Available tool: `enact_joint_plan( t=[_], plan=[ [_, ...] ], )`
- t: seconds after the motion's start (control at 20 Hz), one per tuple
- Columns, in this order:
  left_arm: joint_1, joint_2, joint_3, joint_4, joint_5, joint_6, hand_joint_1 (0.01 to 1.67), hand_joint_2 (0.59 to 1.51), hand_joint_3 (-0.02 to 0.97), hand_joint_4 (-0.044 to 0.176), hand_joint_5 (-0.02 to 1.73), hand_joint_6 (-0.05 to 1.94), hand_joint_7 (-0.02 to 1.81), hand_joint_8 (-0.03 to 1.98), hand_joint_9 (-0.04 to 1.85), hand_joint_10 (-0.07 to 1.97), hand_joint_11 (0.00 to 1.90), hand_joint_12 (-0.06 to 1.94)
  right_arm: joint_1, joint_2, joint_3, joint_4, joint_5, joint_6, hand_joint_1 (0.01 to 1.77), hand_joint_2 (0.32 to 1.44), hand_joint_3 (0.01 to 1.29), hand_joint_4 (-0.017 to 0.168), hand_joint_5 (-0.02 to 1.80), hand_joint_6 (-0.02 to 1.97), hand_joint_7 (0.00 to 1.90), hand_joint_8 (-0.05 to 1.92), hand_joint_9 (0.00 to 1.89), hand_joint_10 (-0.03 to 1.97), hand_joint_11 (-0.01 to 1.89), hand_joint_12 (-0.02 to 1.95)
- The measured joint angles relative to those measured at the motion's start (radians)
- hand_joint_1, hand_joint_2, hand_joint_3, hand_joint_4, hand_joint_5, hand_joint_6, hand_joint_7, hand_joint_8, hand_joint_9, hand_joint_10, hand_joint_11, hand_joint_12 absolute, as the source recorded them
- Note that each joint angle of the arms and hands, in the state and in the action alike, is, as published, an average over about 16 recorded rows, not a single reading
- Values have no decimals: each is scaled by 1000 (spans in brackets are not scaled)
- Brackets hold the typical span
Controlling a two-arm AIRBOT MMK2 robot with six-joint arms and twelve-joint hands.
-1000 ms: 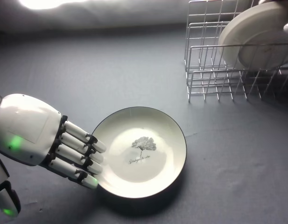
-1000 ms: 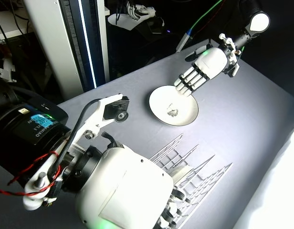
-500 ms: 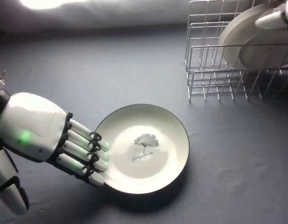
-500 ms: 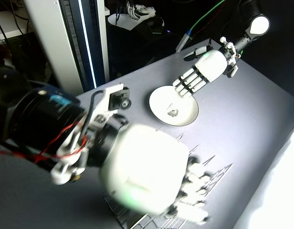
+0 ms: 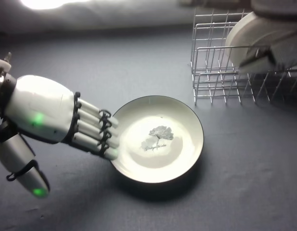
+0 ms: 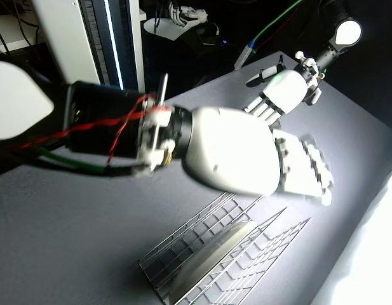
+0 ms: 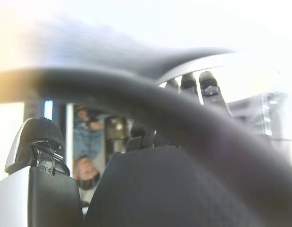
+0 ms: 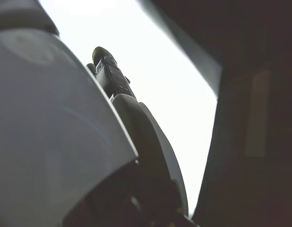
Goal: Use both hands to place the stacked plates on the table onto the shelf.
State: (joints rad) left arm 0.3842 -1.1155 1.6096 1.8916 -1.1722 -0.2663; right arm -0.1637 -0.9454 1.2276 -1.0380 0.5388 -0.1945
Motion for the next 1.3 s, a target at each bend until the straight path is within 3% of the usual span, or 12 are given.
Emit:
enact_joint_plan(
  t=[0.3, 0.5, 1.3],
  plan=[
    [-22, 4, -2, -15, 17, -21, 16, 1106, 19, 0, 20, 8, 16, 6, 17, 3, 14, 3, -46, 4, -35, -134, 145, -32, 800, 890, 14, 7, 23, 32, 16, 15, 21, 16, 11, 113],
    [-19, 6, -4, -23, 24, -23, 16, 1110, 19, -3, 21, 8, 18, 6, 17, 3, 14, 4, -79, 14, -55, -173, 199, -46, 757, 838, 14, 9, 15, 32, 11, 15, 17, 16, 10, 34],
    [40, 7, -19, -28, 60, 16, 17, 1109, 20, -5, -4, -20, 14, 7, 16, 3, 15, -5, -142, 53, -84, -189, 225, -55, 733, 813, 14, 9, 15, 33, 13, 15, 17, 15, 11, -3]
  ],
)
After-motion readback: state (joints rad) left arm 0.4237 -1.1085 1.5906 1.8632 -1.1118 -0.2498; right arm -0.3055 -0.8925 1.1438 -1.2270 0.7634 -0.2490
